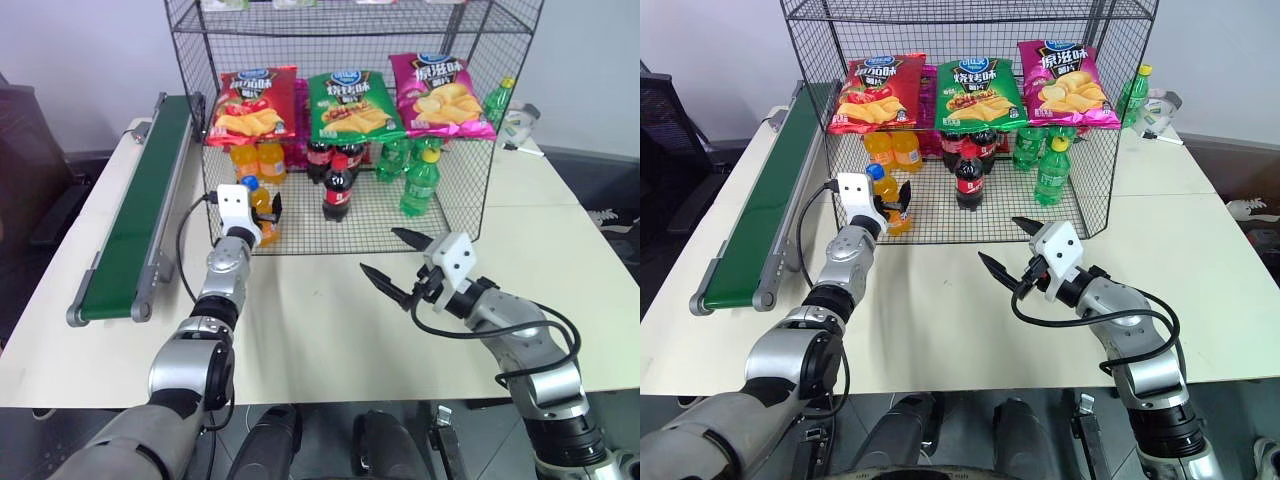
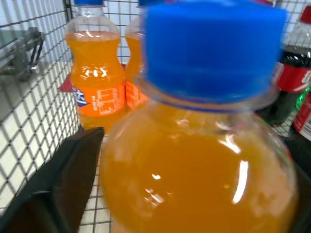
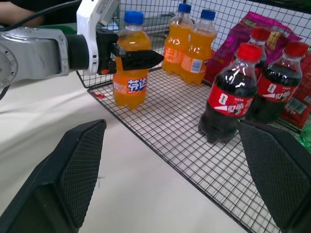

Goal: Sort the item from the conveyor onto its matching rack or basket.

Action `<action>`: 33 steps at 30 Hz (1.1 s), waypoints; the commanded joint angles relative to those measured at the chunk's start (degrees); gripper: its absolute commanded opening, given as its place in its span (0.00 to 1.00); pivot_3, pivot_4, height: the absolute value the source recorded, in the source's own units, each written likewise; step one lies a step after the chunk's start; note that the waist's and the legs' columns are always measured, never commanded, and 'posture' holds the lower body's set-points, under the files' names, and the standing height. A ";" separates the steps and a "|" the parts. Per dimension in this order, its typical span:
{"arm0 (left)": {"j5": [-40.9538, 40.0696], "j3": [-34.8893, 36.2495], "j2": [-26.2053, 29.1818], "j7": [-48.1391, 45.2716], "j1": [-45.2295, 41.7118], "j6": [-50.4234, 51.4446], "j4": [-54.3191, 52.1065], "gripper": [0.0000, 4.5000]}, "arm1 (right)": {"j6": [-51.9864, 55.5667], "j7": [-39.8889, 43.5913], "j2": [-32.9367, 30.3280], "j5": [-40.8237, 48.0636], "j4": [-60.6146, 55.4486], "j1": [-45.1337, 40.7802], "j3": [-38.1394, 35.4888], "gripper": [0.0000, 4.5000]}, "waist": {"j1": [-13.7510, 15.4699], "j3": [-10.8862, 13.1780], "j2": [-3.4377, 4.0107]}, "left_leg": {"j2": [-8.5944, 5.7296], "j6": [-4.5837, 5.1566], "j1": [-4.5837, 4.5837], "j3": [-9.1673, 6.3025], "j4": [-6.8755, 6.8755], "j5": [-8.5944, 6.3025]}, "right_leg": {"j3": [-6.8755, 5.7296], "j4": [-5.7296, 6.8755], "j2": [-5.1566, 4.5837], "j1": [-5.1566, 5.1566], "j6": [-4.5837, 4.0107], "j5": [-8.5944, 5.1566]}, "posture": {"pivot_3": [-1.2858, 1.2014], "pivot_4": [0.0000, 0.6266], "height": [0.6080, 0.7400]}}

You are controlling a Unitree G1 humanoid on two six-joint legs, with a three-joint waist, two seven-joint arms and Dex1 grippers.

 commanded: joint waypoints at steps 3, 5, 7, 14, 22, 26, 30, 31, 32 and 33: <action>-0.50 -0.03 0.56 -2.21 3.12 -0.84 -8.07 0.99 | -0.47 -0.03 -0.25 0.50 -2.88 -0.87 -1.05 1.00 | -0.01 0.00 0.00 | 0.00 0.00 0.00 0.00 0.01 0.00 | 0.01 0.00 0.00 0.01 0.00 0.00 | 0.52 0.24 1.00; -0.61 -0.28 0.59 -2.55 5.49 0.16 -12.73 0.99 | -0.28 -0.10 -0.24 0.57 -3.14 -0.72 -1.04 1.00 | -0.08 -0.01 0.01 | 0.00 0.00 0.01 0.00 0.00 0.00 | 0.01 0.02 0.00 0.00 0.00 0.00 | 0.52 0.24 1.00; -0.46 -0.70 0.68 -2.47 8.27 1.81 -18.21 0.99 | -0.06 -0.16 -0.26 0.67 -3.43 -0.54 -1.08 1.00 | -0.10 -0.01 0.01 | 0.00 -0.01 0.01 0.00 0.00 0.00 | 0.02 0.03 0.00 -0.01 0.00 0.00 | 0.52 0.24 1.00; 1.10 -2.01 1.65 -1.34 17.63 6.88 -37.41 0.99 | 0.37 0.10 -0.20 1.34 -4.21 0.06 -1.00 1.00 | 0.01 -0.02 0.02 | 0.01 -0.01 0.02 -0.01 0.01 0.00 | 0.05 0.05 -0.01 -0.01 -0.01 0.00 | 0.52 0.24 1.00; -9.65 -2.30 8.31 -10.89 28.19 29.39 -62.23 0.99 | 0.46 0.82 -1.22 1.69 -3.76 0.27 -2.02 1.00 | -0.11 -0.03 0.05 | 0.03 -0.01 0.04 -0.01 0.01 0.00 | 0.06 0.06 -0.01 0.00 -0.03 -0.01 | 0.52 0.24 1.00; -13.80 -0.57 16.58 -16.86 33.44 38.34 -71.64 0.99 | 0.40 1.28 -1.75 1.79 -3.31 0.17 -2.59 1.00 | -0.20 -0.05 0.09 | 0.06 -0.01 0.06 -0.01 -0.02 0.00 | 0.07 0.05 -0.03 0.00 -0.04 -0.01 | 0.52 0.24 1.00; -19.61 2.82 23.04 -19.40 36.43 48.20 -76.71 0.99 | 0.28 1.76 -1.96 1.72 -2.86 -0.07 -2.89 1.00 | -0.24 -0.04 0.16 | 0.08 -0.01 0.06 0.00 -0.05 0.00 | 0.10 0.05 -0.06 -0.02 -0.05 -0.02 | 0.52 0.24 1.00; -20.19 3.52 23.96 -19.38 36.69 49.57 -77.35 0.99 | 0.25 1.86 -1.97 1.72 -2.73 -0.14 -2.97 1.00 | -0.07 -0.03 0.17 | 0.09 -0.02 0.06 -0.02 -0.05 -0.01 | 0.09 0.05 -0.06 -0.01 -0.06 -0.02 | 0.52 0.24 1.00; -20.66 4.74 25.43 -19.97 37.43 50.44 -77.83 0.99 | 0.18 1.96 -1.99 1.66 -2.54 -0.28 -2.98 1.00 | 0.05 -0.03 0.17 | 0.08 -0.02 0.06 -0.03 -0.04 -0.01 | 0.09 0.05 -0.07 -0.01 -0.06 -0.02 | 0.52 0.24 1.00; -20.88 5.88 26.64 -20.53 38.17 50.81 -78.05 0.99 | 0.15 2.03 -1.98 1.59 -2.40 -0.41 -2.95 1.00 | 0.02 -0.04 0.16 | 0.08 -0.02 0.06 -0.02 -0.04 -0.01 | 0.09 0.05 -0.09 -0.01 -0.06 -0.03 | 0.52 0.24 1.00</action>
